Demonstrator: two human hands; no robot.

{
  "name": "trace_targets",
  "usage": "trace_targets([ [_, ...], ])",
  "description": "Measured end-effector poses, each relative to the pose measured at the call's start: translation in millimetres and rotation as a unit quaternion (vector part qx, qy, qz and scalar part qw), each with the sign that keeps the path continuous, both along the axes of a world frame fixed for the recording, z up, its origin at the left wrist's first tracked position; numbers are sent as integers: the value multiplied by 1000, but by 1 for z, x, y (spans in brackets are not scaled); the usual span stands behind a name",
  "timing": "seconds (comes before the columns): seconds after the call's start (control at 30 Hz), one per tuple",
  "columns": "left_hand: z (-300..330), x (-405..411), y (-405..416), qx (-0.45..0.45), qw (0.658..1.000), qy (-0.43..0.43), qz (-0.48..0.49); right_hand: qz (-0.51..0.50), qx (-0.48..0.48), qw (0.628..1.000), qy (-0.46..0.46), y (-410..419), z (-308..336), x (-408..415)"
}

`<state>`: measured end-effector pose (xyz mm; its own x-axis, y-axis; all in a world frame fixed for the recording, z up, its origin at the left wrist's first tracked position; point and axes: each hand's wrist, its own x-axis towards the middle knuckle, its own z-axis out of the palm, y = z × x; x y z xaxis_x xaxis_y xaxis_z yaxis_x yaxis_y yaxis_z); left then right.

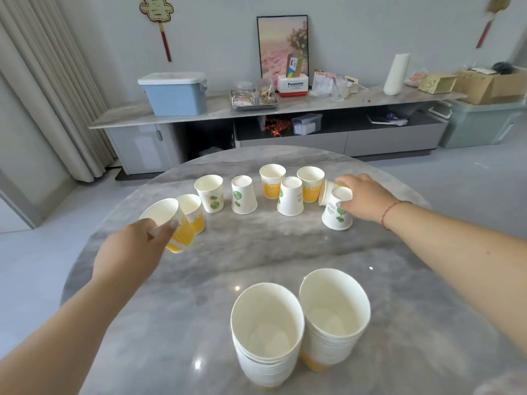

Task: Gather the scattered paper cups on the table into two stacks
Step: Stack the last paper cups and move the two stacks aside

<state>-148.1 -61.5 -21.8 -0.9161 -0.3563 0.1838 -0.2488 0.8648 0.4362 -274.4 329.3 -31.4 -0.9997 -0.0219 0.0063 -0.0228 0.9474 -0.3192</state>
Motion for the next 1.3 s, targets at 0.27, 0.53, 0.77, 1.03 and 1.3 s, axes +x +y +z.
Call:
trace_targets([
  [0.27, 1, 10, 31, 8, 996, -17, -84, 8, 80, 996, -36, -13, -17, -20],
  [0.53, 31, 23, 67, 85, 983, 10, -163, 39, -557, 830, -9, -50, 63, 59],
  [0.77, 102, 76, 98, 103, 961, 138, -219, 178, -537, 824, -35, -57, 95, 146],
  [1.03, 100, 129, 95, 16, 948, 138, -286, 212, -384, 899, -4, -42, 78, 192],
  [1.3, 75, 143, 85, -6, 956, 31, -293, 225, -371, 900, -33, -39, 55, 203],
])
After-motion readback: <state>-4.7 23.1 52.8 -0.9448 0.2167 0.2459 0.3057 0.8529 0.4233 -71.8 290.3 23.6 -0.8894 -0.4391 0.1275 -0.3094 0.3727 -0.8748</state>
